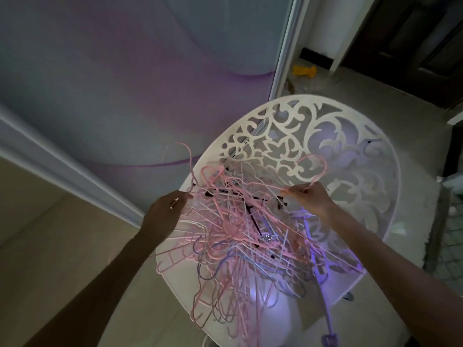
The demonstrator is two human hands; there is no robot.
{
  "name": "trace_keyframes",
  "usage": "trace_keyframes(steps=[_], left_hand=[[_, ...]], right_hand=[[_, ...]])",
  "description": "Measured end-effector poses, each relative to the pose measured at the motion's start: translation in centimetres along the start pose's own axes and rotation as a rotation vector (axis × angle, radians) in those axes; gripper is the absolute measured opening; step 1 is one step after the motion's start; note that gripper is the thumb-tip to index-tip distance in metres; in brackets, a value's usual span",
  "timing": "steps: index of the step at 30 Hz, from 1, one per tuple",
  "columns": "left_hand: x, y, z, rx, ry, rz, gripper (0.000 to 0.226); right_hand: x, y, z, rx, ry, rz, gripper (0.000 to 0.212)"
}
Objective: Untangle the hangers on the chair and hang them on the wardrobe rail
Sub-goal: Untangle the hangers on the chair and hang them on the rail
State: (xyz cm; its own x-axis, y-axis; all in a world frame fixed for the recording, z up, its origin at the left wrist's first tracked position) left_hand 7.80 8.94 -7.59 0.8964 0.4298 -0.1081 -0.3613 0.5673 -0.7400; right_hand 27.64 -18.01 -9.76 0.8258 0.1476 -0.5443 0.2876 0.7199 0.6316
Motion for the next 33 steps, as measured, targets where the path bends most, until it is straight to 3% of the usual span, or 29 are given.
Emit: trace_keyframes(steps=[5, 10, 16, 18, 20, 25, 27, 30, 31, 33], left_hand=[[0.6, -0.6, 0.9, -0.073, -0.086, -0.035, 0.026], [0.5, -0.3, 2.0, -0.118, -0.061, -0.083, 0.026], [0.1, -1.7, 3.4, -0.229, 0.200, -0.092, 0.024], [0.1, -3.2, 3.3, -0.256, 0.270, -0.113, 0.039], [0.0, -4.5, 3.1, -0.316, 0.341, -0.105, 0.049], [-0.7, -4.8, 2.9, -0.365, 0.425, -0.060, 0.050], [-1.0, -4.6, 3.1, -0.369, 0.376, -0.049, 0.045], [-0.4, -3.9, 3.2, -0.308, 0.272, -0.003, 0.029], [0.1, -3.8, 3.1, -0.264, 0.247, -0.010, 0.025], [1.3, -3.7, 2.6, -0.127, 0.206, -0.065, 0.023]], right_hand=[[0.5, 1.0, 1.0, -0.063, 0.033, -0.011, 0.022], [0.8, 1.4, 1.8, -0.137, 0.057, 0.028, 0.021], [0.5, -0.8, 1.3, 0.021, 0.066, -0.057, 0.011], [0.9, -1.9, 1.1, -0.007, 0.005, -0.082, 0.016], [1.0, -2.6, 1.3, 0.010, -0.055, -0.111, 0.008], [1.2, -4.1, 1.8, -0.027, -0.122, -0.196, 0.023], [-0.3, -3.5, 2.3, -0.126, -0.240, -0.134, 0.029], [-5.0, -1.2, 3.4, -0.060, -0.637, 0.139, 0.032], [-6.1, -0.3, 3.2, -0.046, -0.674, 0.202, 0.028], [-6.3, 0.9, 1.2, -0.167, -0.495, 0.215, 0.019]])
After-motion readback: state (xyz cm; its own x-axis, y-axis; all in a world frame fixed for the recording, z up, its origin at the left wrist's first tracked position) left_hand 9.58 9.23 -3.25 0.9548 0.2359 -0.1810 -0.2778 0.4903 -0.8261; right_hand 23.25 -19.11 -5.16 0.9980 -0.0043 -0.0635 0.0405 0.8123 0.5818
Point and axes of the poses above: each hand's wrist, its own x-axis towards the middle knuckle, its own z-axis out of the back of the hand, y = z × x, the point moved 3 cm from there along x, towards the middle knuckle, and after that the axes turned 12 degrees about -z, right-handed, at the moved point
